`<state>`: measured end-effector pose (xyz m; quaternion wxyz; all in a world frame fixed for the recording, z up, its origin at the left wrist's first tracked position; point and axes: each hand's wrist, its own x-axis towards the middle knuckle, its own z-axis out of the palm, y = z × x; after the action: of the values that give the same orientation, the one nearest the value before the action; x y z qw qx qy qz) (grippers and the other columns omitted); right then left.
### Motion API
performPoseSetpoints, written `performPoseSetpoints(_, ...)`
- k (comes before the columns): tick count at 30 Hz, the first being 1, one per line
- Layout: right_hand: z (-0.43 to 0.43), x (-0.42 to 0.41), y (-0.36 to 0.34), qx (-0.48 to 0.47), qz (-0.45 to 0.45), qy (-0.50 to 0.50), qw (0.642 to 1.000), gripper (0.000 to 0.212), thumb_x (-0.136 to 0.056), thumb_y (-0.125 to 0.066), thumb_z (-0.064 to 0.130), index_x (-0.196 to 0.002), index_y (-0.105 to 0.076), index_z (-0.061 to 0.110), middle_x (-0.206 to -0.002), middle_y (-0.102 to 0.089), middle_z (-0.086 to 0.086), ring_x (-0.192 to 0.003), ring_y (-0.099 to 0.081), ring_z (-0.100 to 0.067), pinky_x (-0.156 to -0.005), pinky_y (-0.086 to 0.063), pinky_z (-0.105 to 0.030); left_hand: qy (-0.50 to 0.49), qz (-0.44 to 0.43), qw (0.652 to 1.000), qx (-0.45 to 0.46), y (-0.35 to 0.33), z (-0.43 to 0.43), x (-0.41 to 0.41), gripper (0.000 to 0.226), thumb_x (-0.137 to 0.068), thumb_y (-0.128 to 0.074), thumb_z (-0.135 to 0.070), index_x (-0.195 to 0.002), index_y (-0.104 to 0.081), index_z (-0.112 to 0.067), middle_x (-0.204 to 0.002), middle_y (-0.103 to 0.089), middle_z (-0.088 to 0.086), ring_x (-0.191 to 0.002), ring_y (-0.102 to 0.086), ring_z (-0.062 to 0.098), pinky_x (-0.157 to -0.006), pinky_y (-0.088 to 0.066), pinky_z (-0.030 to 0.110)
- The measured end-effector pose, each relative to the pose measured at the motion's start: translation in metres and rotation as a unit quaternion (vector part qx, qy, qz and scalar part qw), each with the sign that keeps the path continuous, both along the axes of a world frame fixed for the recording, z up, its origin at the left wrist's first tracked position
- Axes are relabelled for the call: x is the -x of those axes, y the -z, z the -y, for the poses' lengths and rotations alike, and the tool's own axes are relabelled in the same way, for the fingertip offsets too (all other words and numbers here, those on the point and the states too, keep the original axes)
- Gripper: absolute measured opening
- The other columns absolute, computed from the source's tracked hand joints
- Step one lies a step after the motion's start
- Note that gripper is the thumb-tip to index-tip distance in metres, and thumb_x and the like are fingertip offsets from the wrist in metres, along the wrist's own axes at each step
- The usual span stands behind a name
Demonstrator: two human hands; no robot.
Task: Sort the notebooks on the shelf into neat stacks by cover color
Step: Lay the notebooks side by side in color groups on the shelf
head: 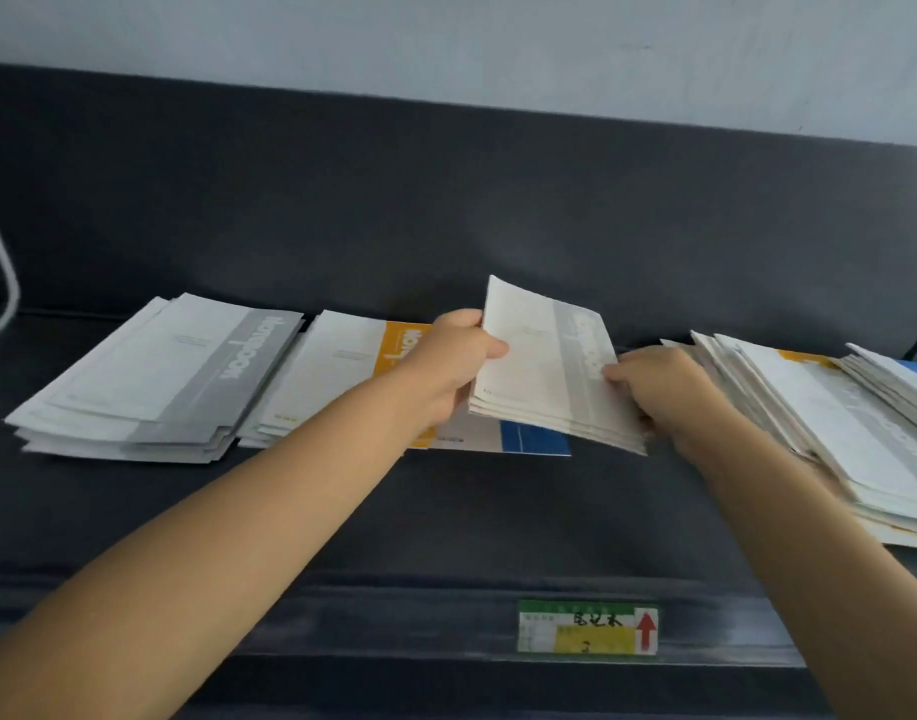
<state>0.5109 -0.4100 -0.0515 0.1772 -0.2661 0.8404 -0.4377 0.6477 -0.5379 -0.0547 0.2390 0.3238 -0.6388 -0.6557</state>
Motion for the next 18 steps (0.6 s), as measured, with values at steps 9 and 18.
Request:
performPoseSetpoints(9,0.118,-0.151,0.01,0.093,0.077,-0.087,0.989,0.03,-0.095,-0.056,0.014,-0.125,-0.057,0.013,-0.104,-0.062,-0.002,-0.097,-0.062,-0.022,-0.081,-0.052,-0.033,-0.06,0.078,0.986,0.134,-0.017,0.104,-0.174,0.021,-0.093,-0.057,-0.006,-0.111,-0.068,-0.007,-0.106,-0.072,0.005,-0.097,-0.069,0.018,-0.087,-0.055,0.032)
performPoseSetpoints(18,0.191,-0.231,0.024,0.094,-0.095,-0.093,0.987,0.024,-0.091,-0.06,0.018,-0.113,-0.066,0.011,-0.096,-0.064,0.005,-0.096,-0.061,-0.019,-0.081,-0.051,-0.032,-0.089,0.204,0.935,0.277,-0.011,0.187,-0.255,0.028,-0.084,-0.072,-0.009,-0.111,-0.067,-0.009,-0.099,-0.067,-0.001,-0.095,-0.062,0.014,-0.073,-0.049,0.022)
